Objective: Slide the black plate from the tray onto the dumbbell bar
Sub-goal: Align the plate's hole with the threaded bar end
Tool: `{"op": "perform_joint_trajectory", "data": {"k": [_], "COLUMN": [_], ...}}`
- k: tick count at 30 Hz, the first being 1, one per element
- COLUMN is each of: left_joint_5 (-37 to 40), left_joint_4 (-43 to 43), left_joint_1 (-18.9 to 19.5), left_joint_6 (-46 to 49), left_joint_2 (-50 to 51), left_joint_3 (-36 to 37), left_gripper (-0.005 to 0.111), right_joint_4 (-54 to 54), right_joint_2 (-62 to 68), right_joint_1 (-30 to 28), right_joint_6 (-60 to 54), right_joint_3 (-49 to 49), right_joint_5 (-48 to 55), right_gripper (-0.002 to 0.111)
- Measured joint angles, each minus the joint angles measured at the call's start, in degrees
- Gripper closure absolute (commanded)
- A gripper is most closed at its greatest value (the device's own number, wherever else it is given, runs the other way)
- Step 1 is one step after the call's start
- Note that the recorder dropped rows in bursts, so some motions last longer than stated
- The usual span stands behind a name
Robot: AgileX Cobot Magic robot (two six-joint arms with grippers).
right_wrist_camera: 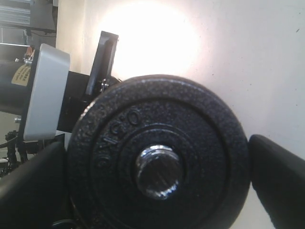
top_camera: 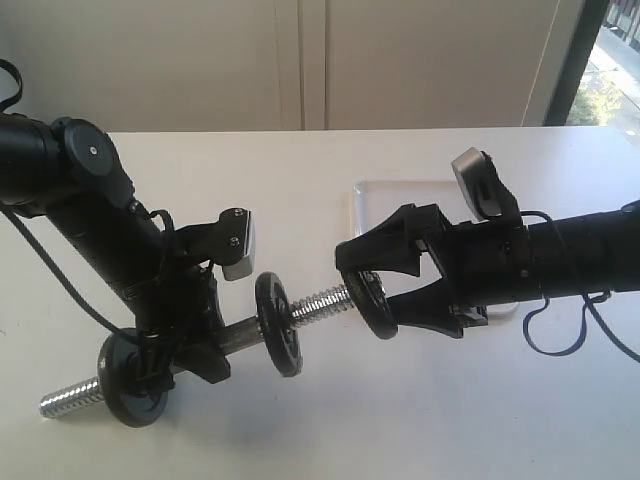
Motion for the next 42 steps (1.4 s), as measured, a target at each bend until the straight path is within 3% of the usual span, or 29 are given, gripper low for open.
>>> {"op": "perform_joint_trajectory", "data": {"k": [42], "left_joint_5": [-0.07], "left_joint_4": [-0.13], "left_joint_1": [0.0], "left_joint_6": [0.0], "left_joint_2": [0.0], "left_joint_3": [0.0], "left_gripper": [0.107], "right_joint_4": [2.47], "right_joint_2": [0.26], "right_joint_1": [3.4], "right_joint_6": [-0.24], "right_joint_3": [0.0], "right_joint_5": [-3.15], "right_gripper": [0.108]}}
